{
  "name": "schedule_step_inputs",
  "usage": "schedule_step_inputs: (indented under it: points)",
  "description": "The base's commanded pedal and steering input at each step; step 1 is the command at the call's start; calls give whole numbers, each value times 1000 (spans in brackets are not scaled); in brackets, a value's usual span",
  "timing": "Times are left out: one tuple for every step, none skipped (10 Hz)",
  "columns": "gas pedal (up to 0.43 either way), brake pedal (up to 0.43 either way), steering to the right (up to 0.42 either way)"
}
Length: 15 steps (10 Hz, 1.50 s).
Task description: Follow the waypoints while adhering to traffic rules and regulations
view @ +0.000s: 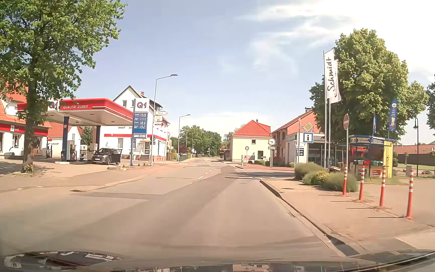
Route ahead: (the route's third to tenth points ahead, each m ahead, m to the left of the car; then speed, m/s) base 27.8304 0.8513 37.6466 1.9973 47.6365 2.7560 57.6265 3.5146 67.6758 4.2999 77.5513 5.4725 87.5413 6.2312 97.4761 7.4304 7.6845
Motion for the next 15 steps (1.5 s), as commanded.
schedule_step_inputs:
  points:
    - [0,0,-14]
    - [0,0,-14]
    - [0,0,-13]
    - [0,0,-12]
    - [0,0,-12]
    - [0,0,-12]
    - [0,0,-11]
    - [0,0,-10]
    - [0,0,-8]
    - [0,0,-9]
    - [0,0,-6]
    - [39,0,3]
    - [87,0,4]
    - [98,0,-1]
    - [98,0,-1]
